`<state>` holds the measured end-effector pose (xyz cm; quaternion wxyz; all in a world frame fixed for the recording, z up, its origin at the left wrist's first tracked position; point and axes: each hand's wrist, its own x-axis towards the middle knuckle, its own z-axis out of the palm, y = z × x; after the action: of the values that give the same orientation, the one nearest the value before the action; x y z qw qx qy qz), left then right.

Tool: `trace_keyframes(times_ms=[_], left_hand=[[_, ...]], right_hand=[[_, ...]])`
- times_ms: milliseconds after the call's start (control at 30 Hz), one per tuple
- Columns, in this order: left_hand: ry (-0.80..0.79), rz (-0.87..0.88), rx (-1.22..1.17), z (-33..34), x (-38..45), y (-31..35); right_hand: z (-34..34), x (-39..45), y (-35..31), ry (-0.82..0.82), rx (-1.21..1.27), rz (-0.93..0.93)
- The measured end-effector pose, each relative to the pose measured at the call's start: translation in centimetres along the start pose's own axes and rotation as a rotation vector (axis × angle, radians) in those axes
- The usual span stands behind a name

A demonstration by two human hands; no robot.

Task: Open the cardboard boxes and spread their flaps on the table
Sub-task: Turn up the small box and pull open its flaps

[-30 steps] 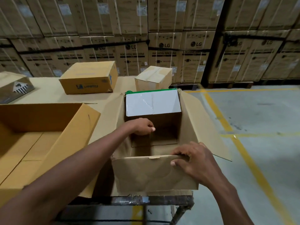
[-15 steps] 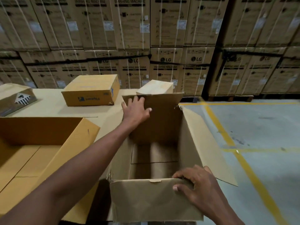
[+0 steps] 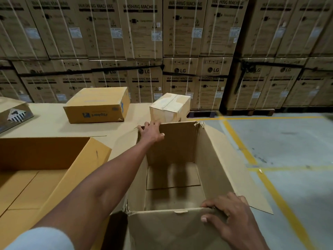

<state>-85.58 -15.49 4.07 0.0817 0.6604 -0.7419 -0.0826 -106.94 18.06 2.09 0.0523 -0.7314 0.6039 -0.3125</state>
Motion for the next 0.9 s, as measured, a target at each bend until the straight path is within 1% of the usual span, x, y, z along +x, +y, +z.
trace_keyframes(times_ms=[167,267,367,433,500,600,700,767,900], left_hand=[[-0.023,-0.017,-0.035,-0.4,0.3,-0.1],[-0.065,0.012,-0.093,-0.8,-1.3,2.0],[-0.113,0.15,-0.208,-2.0,-5.1,5.9],[-0.14,0.281,-0.26,-3.0,-8.5,9.2],[-0.146,0.407,-0.272,-4.1,-11.9,12.4],[-0.112,0.484,-0.358,-4.4,-16.7,15.9],[-0.057,0.449,-0.446,-2.9,-21.1,18.5],[-0.004,0.396,-0.508,-1.4,-23.7,20.2],[0.153,0.298,-0.751,1.0,-28.1,24.5]], right_hand=[[0.1,-0.1,-0.4,0.013,0.013,0.024],[-0.2,0.0,-0.7,0.008,0.065,0.032],[-0.7,0.1,-0.6,-0.054,0.155,0.009],[-1.5,0.0,-0.2,-0.077,0.311,0.012],[-3.0,-0.1,0.5,-0.047,0.434,0.002],[-5.9,-0.2,2.8,0.015,0.491,0.008],[-8.3,-0.6,6.5,0.106,0.549,0.068],[-9.5,-1.3,9.4,0.156,0.615,0.151],[-11.4,-3.0,14.8,0.179,0.679,0.317]])
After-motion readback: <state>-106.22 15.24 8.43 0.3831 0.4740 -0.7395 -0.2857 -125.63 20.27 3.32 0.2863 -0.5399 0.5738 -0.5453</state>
